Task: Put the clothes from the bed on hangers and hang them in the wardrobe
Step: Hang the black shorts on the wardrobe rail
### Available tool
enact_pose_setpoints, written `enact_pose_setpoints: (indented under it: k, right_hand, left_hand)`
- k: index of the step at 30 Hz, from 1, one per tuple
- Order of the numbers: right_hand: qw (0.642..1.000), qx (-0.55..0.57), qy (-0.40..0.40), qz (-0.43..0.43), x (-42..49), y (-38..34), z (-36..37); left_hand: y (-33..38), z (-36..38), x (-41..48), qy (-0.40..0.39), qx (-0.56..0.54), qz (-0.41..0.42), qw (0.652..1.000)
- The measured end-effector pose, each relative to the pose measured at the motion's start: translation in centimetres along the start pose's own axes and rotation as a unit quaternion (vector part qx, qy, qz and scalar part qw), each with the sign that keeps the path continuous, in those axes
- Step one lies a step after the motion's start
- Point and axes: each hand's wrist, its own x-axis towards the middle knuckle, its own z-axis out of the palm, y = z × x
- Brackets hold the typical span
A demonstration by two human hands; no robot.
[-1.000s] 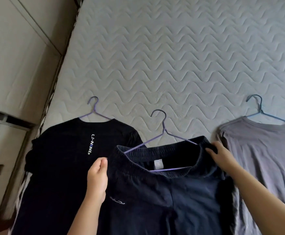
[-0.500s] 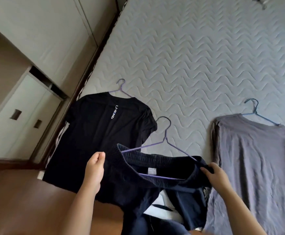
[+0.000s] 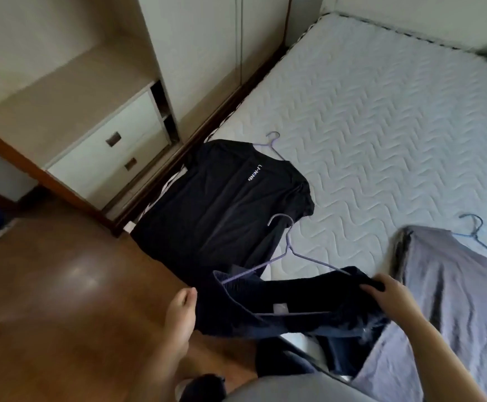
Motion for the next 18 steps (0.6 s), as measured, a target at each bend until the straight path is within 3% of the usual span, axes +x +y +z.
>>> enact_pose_setpoints:
  k: [6, 12, 18]
  right_hand:
    - [0.997, -0.015, 0.015, -0.08, -6.7, -8.4, 4.5]
    - [0.978, -0.05, -0.076, -0.19, -13.0, -18.7, 12.4]
    - [0.948, -0.084, -0.126, -0.279, -15.4, -29.4, 17.3]
  left_hand:
    - [-4.4, -11.4, -3.0, 0.04, -0.059, 0.009, 0.997]
    - [-11.8, -24.0, -6.4, 0.156, -0.109, -0.033, 0.981]
    - [-15.9, -29.8, -8.9, 0.237, -0.227, -0.102, 0.939]
